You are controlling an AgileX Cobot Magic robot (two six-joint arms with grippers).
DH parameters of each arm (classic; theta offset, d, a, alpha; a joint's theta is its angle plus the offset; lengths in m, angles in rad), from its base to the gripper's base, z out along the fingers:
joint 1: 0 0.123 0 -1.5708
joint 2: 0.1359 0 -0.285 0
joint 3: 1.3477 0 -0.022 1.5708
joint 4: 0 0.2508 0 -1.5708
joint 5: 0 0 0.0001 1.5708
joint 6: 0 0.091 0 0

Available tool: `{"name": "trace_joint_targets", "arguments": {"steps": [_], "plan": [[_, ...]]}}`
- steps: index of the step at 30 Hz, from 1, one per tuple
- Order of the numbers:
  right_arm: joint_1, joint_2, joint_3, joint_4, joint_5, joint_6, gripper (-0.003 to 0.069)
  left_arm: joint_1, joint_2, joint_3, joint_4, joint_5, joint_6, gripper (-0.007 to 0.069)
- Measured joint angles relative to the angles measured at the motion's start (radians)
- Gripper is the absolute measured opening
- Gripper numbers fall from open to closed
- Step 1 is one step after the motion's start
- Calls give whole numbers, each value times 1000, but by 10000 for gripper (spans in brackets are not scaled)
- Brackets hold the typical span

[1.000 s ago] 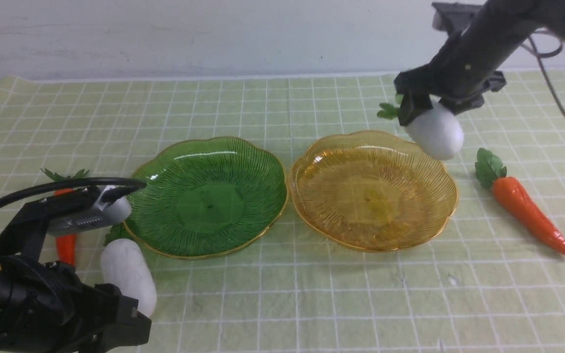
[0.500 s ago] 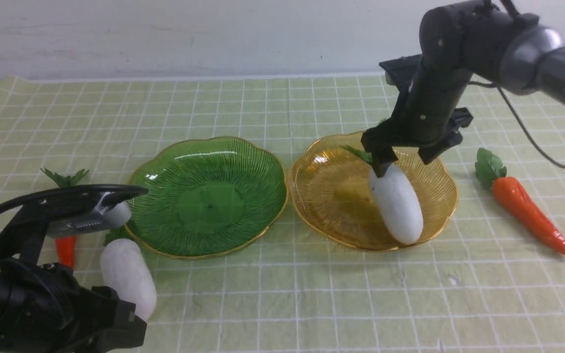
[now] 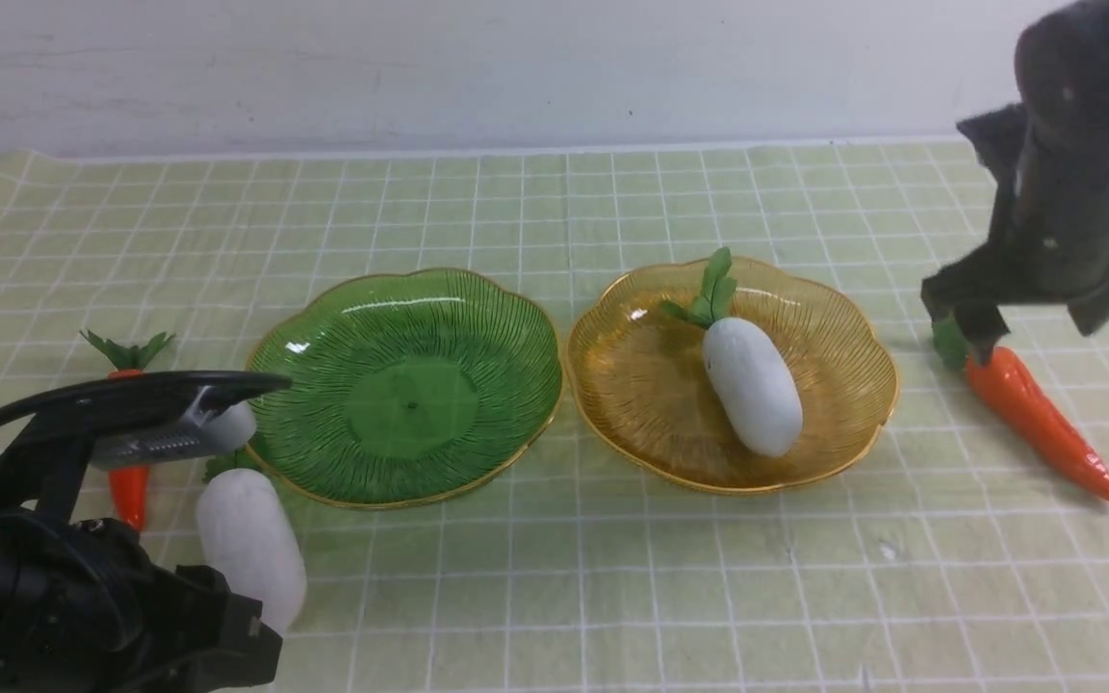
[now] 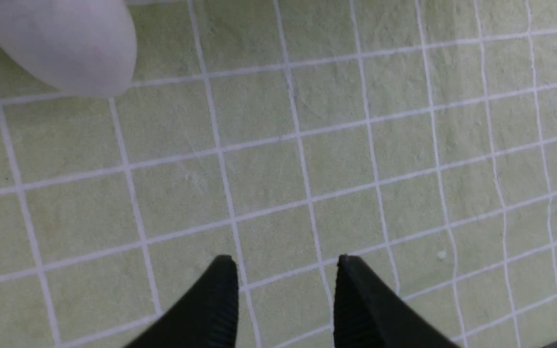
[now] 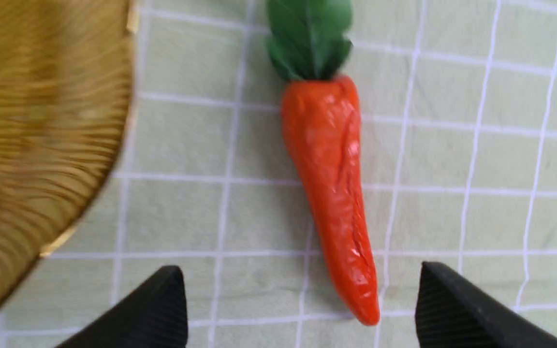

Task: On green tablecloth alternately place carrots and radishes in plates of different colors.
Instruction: 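Place the white radish on the plate, then pick up the vegetable and place it in the green plate with the right gripper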

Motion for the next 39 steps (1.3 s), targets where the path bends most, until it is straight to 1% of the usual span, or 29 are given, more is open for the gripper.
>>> {"name": "trace_joint_targets", "arguments": {"steps": [1,4,8,9,12,14,15,17,18,19,22,26,28,29,31,32,33,35,37,38,39], "plan": [[-29,25,18,0,-1,21,579,0,0,0,0,0,0,258],[-68,93,26,-4,-8,44,578,0,0,0,0,0,0,258],[-82,163,26,-7,-17,45,575,0,0,0,0,1,0,258],[-82,194,26,-7,-19,29,566,0,0,0,0,1,0,258],[-82,208,25,3,-24,-20,510,0,0,0,0,5,0,258],[-82,210,21,15,-27,-40,430,0,0,0,0,12,0,258],[-82,211,20,17,-27,-42,412,0,0,0,0,13,0,258],[-82,217,6,12,-26,-62,279,0,0,0,0,19,-4,258],[-82,217,5,11,-26,-63,269,0,0,0,0,19,-4,258],[-84,214,-4,10,-26,-68,209,0,0,0,0,19,-4,258],[-84,162,-23,18,-25,-69,213,0,0,0,0,19,-5,258],[-76,67,-62,71,-19,-50,213,0,0,0,0,19,-7,258],[-37,-23,-87,190,-17,-41,213,0,0,0,0,19,-7,258],[-33,-28,-89,212,-17,-43,213,0,0,0,0,19,-7,258],[38,-56,-93,365,-57,-83,213,0,0,0,0,18,-7,258],[45,-56,-93,376,-57,-83,213,0,0,0,0,18,-7,258],[96,-52,-93,449,-126,-117,213,0,0,0,0,18,-7,258],[185,-30,-93,527,-243,-170,213,0,0,0,0,18,-7,258],[227,-16,-93,552,-300,-196,213,0,0,0,0,17,-7,258],[290,15,-93,576,-392,-233,213,0,0,0,0,13,-7,258],[319,30,-93,581,-443,-247,213,0,0,0,0,10,-7,258]]}}
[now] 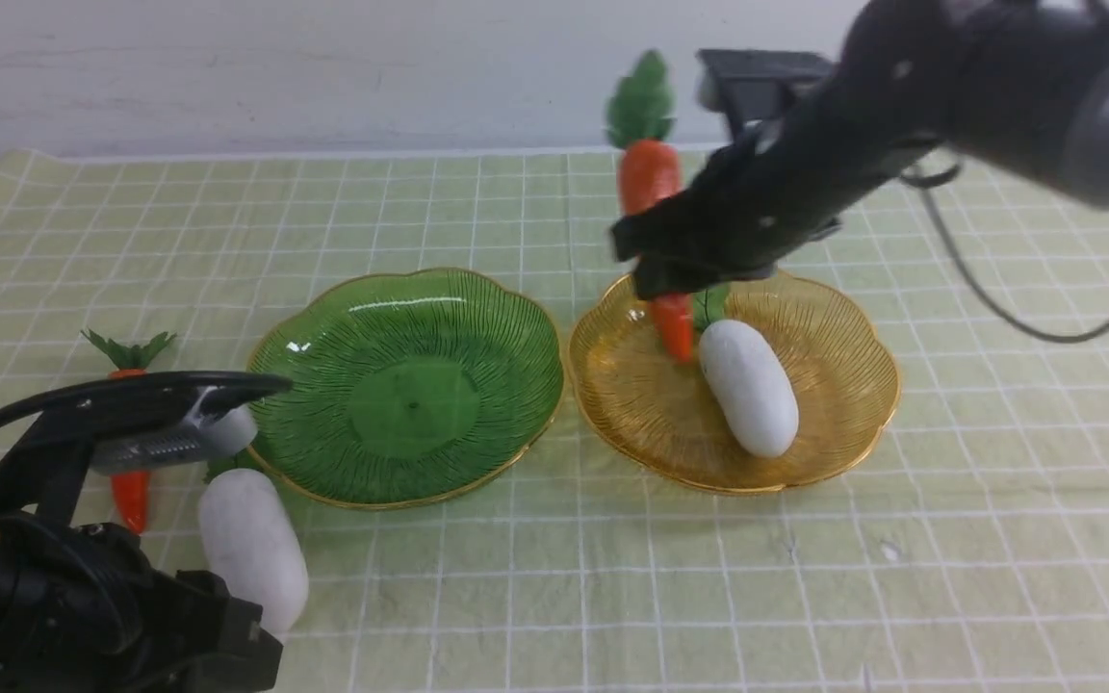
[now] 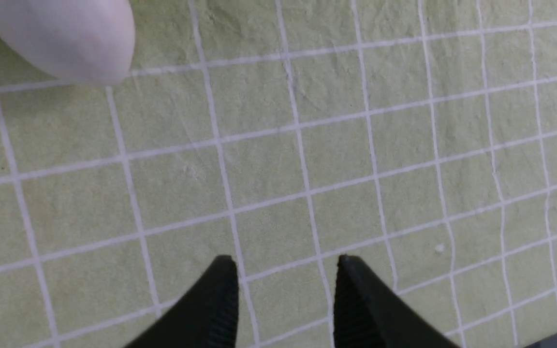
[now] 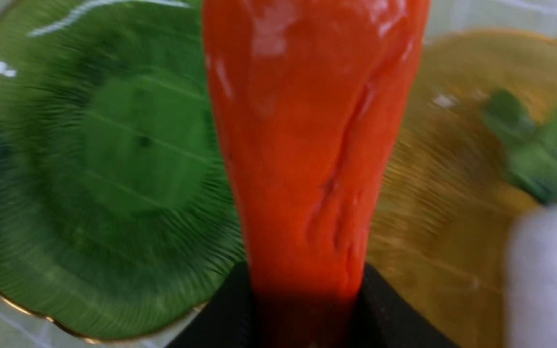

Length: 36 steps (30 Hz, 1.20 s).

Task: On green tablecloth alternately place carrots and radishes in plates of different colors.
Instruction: 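Pick up the vegetable and place it in the green plate with the right gripper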

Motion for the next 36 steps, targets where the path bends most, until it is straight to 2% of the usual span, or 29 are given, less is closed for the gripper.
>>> {"name": "trace_joint_targets", "arguments": {"steps": [2,5,9,13,18,20,22,24,25,26,28,31,36], "plan": [[72,46,1,6,-101,-29,218,0,0,0,0,-13,0,258],[114,86,1,6,-184,-44,255,0,0,0,0,-25,0,258],[148,153,1,7,-305,-51,435,0,0,0,0,-41,-1,258],[144,159,3,7,-273,-53,554,0,0,0,21,-47,-10,258],[113,112,3,1,-89,-54,570,0,0,0,149,-107,-127,260],[84,55,3,-14,28,-54,531,0,0,0,271,-169,-220,265],[65,22,3,-20,103,-54,496,0,0,0,313,-195,-256,267],[23,-54,2,-31,262,-57,355,0,7,0,443,-288,-379,290],[21,-58,2,-32,262,-59,343,0,9,0,454,-299,-392,296],[7,-81,2,-43,336,-68,268,0,20,0,483,-321,-426,317],[-1,-105,3,-63,403,-83,150,0,38,0,491,-338,-460,352],[-5,-141,23,-72,437,-91,18,0,102,0,465,-350,-487,436],[-5,-216,105,-21,441,-91,-12,0,219,0,405,-441,-493,531]]}}
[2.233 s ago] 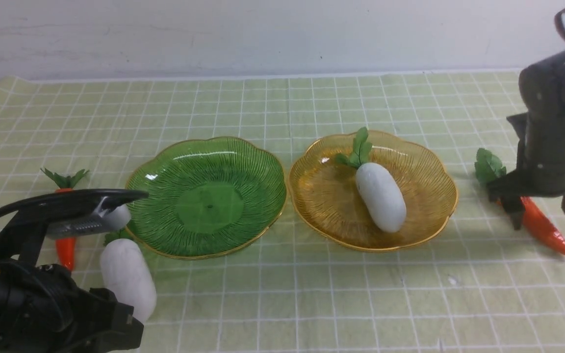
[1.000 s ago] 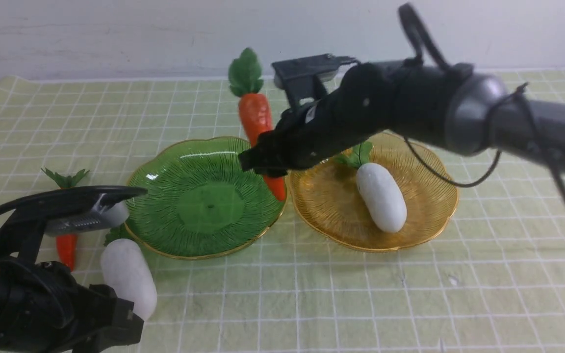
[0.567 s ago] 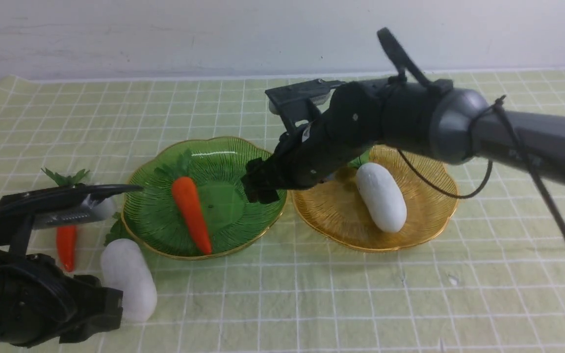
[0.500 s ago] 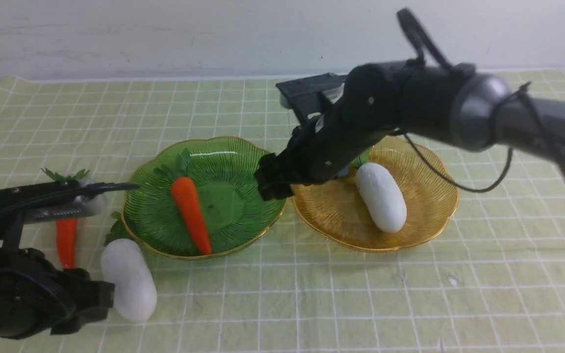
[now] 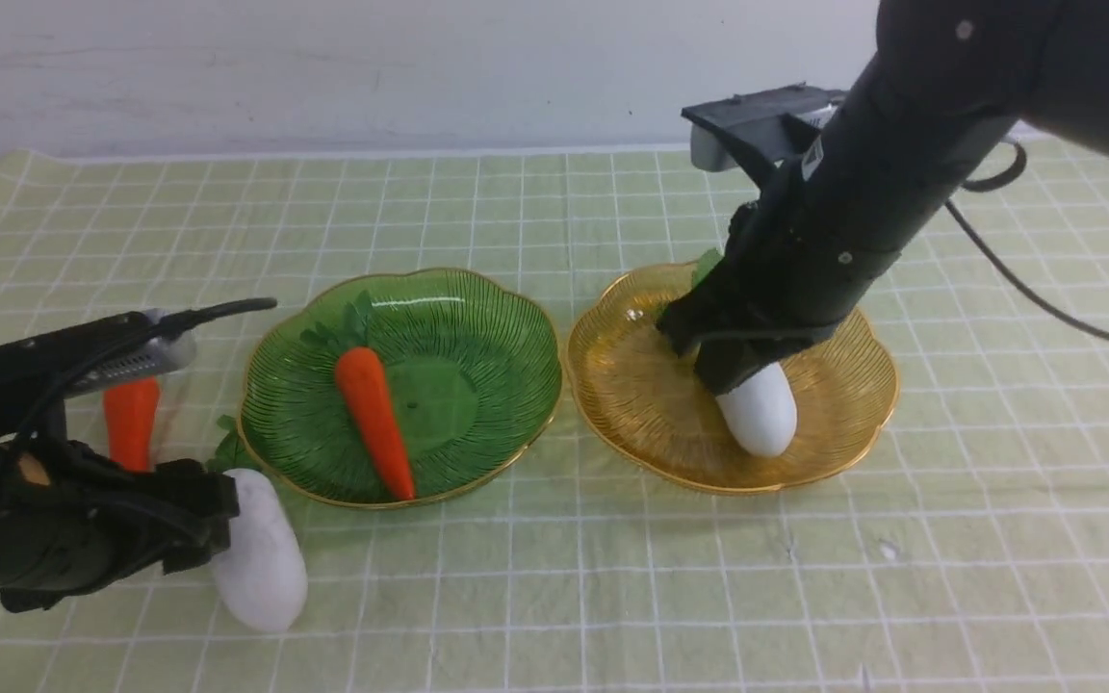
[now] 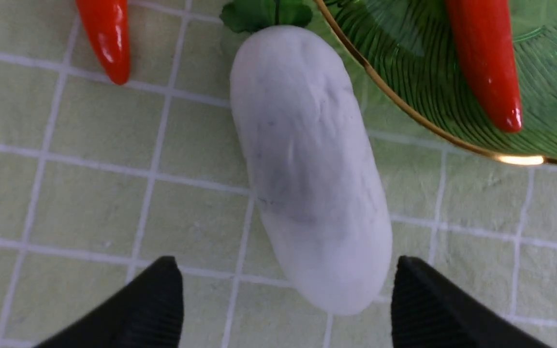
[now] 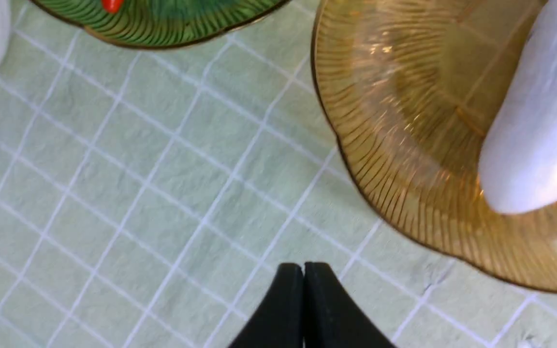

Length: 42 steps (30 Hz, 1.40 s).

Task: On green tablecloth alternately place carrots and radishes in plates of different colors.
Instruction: 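Pick up the vegetable and place it in the green plate with the right gripper, then pick up the white radish and place it on the plate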

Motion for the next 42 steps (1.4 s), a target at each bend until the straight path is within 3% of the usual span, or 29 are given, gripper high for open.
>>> {"name": "trace_joint_targets", "arguments": {"steps": [10,13,16,19,28,32,37,42], "plan": [[0,-155,223,-3,3,-18,-14,0,238,-9,-119,-165,-4,547],[0,-165,256,-3,4,-18,-14,0,292,-10,-125,-183,8,507],[0,-165,265,-3,3,-19,-14,0,322,-11,-120,-172,39,408],[0,-165,265,-3,3,-19,-14,0,319,-14,-108,-150,49,412],[-1,-202,266,-27,2,-66,-15,0,61,-12,107,29,13,412],[-1,-219,266,-31,2,-75,-15,0,-81,-27,123,184,-25,412],[-1,-245,274,-44,-60,-85,-15,0,-138,-169,59,422,13,412],[-1,-294,286,-70,-149,-85,-15,0,-90,-326,-129,486,121,412]]}}
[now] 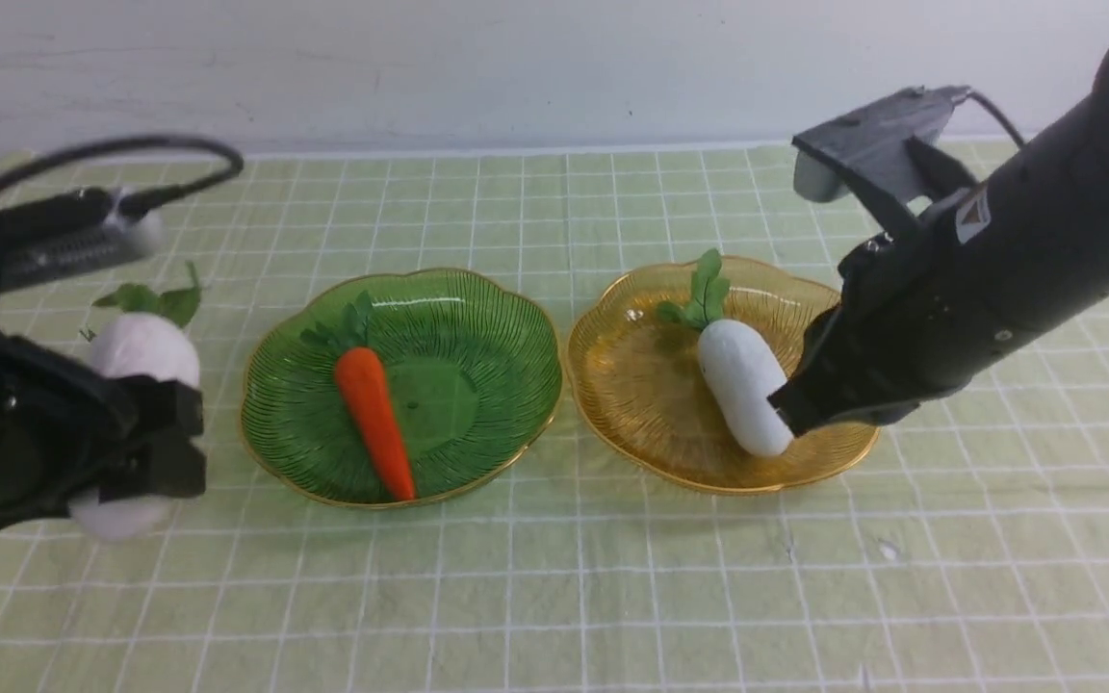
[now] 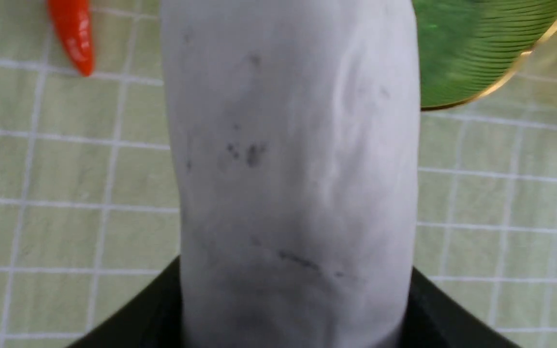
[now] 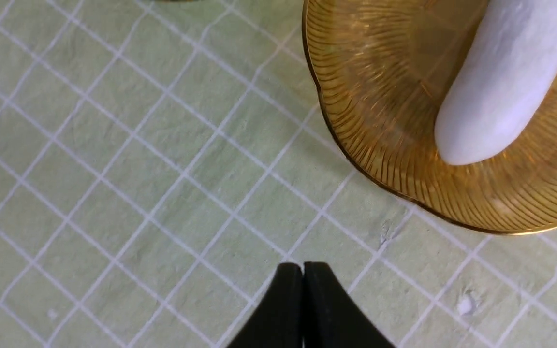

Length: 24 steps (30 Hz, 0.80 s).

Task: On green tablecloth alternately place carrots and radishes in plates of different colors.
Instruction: 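Pick up the white radish and place it on the plate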

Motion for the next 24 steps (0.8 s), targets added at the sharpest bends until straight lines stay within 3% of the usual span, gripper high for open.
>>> {"name": "trace_joint_targets", "arguments": {"steps": [4,7,18,24], "plan": [[0,-108,0,-67,41,21,-15,-24,104,-69,-165,36,63,412],[0,-200,0,-108,58,50,-15,-68,169,-102,-207,39,72,412],[0,-563,26,-177,94,117,-15,-312,549,-435,-229,-21,77,412],[0,-686,171,-244,22,117,-15,-374,784,-674,-231,-66,77,412]]}}
